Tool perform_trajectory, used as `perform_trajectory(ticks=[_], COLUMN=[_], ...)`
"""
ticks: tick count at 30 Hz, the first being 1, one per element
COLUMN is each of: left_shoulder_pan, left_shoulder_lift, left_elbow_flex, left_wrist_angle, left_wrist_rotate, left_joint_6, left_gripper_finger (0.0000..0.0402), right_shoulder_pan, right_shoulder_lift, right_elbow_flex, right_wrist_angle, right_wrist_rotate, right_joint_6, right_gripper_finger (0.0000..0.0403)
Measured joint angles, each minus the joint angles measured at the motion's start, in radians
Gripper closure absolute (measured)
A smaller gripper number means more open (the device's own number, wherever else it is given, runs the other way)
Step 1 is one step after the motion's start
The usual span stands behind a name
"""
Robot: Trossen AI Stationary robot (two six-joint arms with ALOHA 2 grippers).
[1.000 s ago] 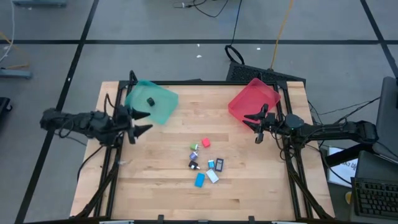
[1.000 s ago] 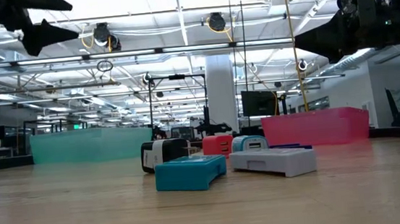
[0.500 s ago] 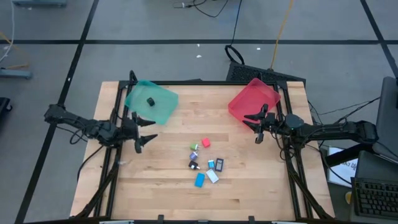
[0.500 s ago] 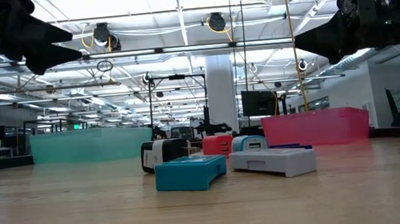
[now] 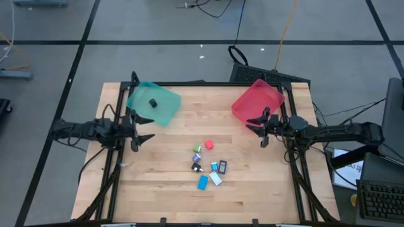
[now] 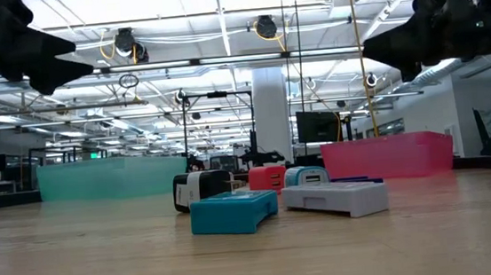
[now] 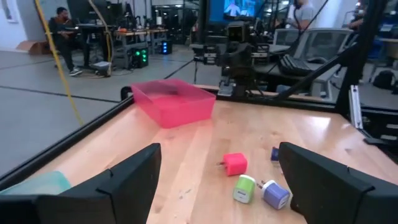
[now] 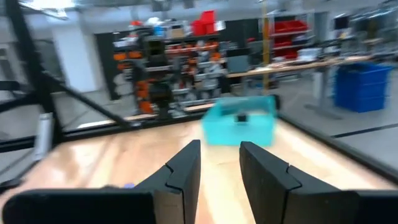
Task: Pick & Place Office items
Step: Put the pink charger adapter into the blue bin
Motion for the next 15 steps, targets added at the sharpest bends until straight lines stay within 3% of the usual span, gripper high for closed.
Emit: perform_trajectory(ticks=[8, 15], left_shoulder_pan=[0.027, 0.027], left_shoulder_lift=[-0.011, -0.010], left_elbow_flex=[-0.022, -0.057], left_wrist_angle=[0.009, 0.038], left_wrist_rotate=[0.007, -0.038], left_joint_6=[-0.038, -0.059], left_gripper_finger=[0.0086, 0.0087], right_shoulder_pan=[0.148, 0.313], right_shoulder_lift=[0.145, 0.407], right_elbow_flex=[0.005, 0.153], right_wrist_angle=[0.166, 0.212], right_wrist_rotate=[-0.017, 0.166], right_joint_6=[0.033, -0.066], right_gripper_finger=[0.0303, 0.0303])
